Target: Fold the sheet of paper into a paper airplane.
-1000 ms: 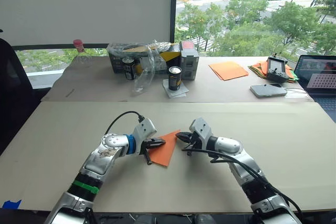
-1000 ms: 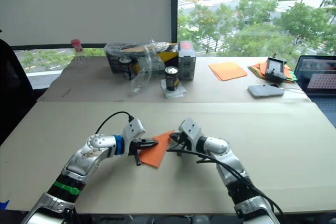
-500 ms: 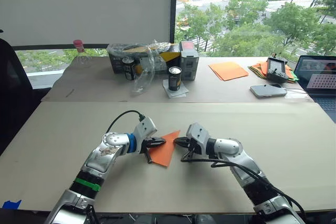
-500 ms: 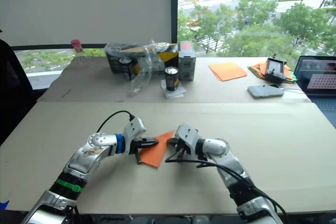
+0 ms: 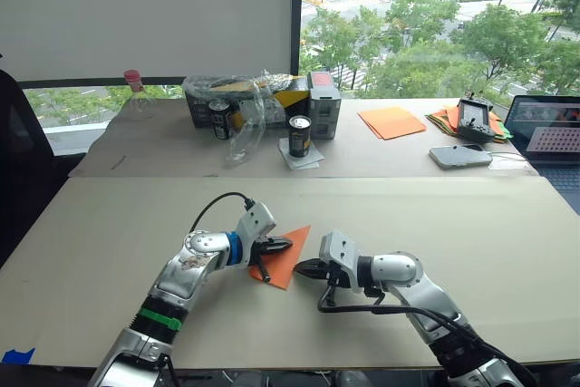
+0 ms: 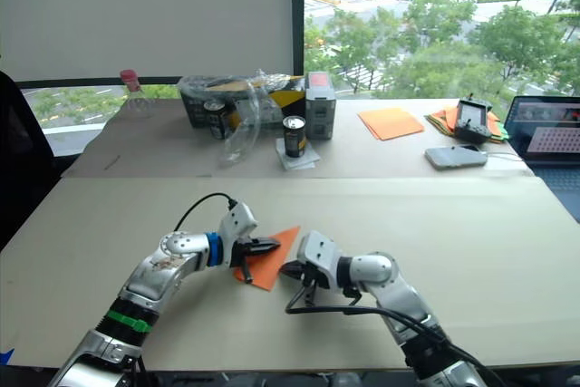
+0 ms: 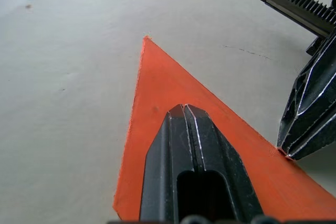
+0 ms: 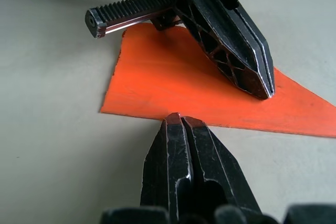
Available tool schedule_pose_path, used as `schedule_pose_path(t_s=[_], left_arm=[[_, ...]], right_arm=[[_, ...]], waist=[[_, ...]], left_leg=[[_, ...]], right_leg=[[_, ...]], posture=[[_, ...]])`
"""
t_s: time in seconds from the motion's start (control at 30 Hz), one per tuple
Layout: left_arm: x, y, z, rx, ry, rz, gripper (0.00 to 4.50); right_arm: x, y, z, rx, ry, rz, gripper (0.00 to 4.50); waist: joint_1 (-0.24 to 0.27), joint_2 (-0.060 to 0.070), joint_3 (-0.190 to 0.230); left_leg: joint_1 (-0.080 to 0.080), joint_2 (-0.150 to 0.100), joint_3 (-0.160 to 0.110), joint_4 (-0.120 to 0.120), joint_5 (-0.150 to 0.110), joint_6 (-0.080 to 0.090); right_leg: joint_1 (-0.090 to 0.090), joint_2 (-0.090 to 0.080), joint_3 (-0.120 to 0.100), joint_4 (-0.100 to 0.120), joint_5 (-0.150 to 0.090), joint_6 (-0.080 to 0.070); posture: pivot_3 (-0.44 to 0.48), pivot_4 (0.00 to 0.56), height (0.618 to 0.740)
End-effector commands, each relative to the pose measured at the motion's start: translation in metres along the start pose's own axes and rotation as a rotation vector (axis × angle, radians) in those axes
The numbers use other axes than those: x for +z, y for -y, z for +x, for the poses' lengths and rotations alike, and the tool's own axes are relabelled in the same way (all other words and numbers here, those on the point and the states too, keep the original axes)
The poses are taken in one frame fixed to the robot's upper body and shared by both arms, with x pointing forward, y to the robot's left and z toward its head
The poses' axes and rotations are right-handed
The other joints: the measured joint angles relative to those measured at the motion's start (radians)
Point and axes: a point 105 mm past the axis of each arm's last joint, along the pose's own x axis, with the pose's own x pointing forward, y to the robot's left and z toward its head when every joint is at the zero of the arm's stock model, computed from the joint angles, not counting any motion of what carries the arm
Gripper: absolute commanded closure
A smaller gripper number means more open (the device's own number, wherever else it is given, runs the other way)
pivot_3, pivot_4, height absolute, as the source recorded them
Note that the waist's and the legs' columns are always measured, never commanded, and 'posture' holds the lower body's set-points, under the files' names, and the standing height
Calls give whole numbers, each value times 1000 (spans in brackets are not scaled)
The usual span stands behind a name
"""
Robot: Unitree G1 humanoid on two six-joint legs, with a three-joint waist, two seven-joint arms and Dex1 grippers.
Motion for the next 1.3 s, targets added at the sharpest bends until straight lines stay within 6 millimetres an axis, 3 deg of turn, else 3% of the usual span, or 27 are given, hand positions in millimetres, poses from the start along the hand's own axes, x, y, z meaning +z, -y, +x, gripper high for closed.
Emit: schedule_pose_path(t_s=[0.03, 0.2, 0.3, 0.43, 0.6, 0.77, 0.87, 1.0, 1.07, 1.17, 1.3], left_arm=[[-5, 7, 0, -14, -16, -21, 4468], [-11, 17, -4, -29, -34, -50, 4468], [-11, 19, -7, -34, -41, -50, 4468], [-12, 18, -13, -34, -39, -46, 4468], [-16, 17, -16, -53, -46, -43, 4468], [-14, 11, -18, -42, -47, -35, 4468], [-14, 10, -19, -41, -50, -30, 4468], [-15, 9, -20, -38, -53, -26, 4468], [-15, 9, -20, -38, -55, -22, 4468], [-13, 7, -19, -37, -55, -18, 4468], [-8, 3, -18, -26, -36, -25, 4468]], right_arm=[[-23, -33, 8, 149, -86, 56, 4500], [-16, -35, 6, 161, -116, 0, 4500], [3, -26, -11, 146, -130, -31, 4500], [30, -9, -14, 57, -59, -37, 4500], [24, -7, 6, 11, -57, 31, 4500], [28, -1, 10, -20, -40, 41, 4500], [20, -12, 12, 27, -73, 57, 4500], [13, -46, 14, 192, -52, 175, 4500], [12, -51, 18, 203, -31, 203, 4500], [11, -46, 21, 166, -20, 198, 4500], [29, -33, 10, 124, 32, 163, 4500]], waist=[[0, 0, 0], [-2, 0, -1], [1, 0, -1], [3, 0, -1], [1, 0, -1], [2, 0, 0], [1, 0, 0], [1, 0, -1], [0, 0, -1], [-3, 0, -1], [-1, 0, -1]], left_leg=[[0, 0, 0, 0, 0, 0], [0, 0, 0, -3, 0, 0], [0, 0, 0, -4, 0, 0], [-1, 0, 0, -3, 0, 0], [-1, 1, 0, -4, 0, 0], [-1, 0, 0, -4, 0, 0], [-1, 0, 0, -4, 0, 0], [-1, 0, 0, -4, 0, 0], [-1, 1, 0, -4, 0, 0], [1, 1, 0, -4, 0, 0], [1, 1, 0, -4, 0, 0]], right_leg=[[0, 0, 0, -1, 0, 0], [0, 0, 0, -3, 0, 0], [0, 0, 0, -4, 0, 0], [0, 0, -1, -5, 0, 0], [-1, 0, 0, -5, 0, 0], [-1, 0, 0, -5, 0, 0], [-1, 0, 0, -5, 0, 0], [-1, 0, 0, -5, 0, 0], [0, 0, -1, -5, 0, 0], [0, 0, 0, -4, 0, 0], [0, 1, -1, -3, 0, 0]], posture=[[0, 150, 670], [0, 150, 670], [0, 150, 670], [0, 150, 670], [0, 150, 670], [0, 150, 670], [0, 150, 670], [0, 150, 670], [0, 150, 670], [0, 150, 670], [0, 150, 670]])
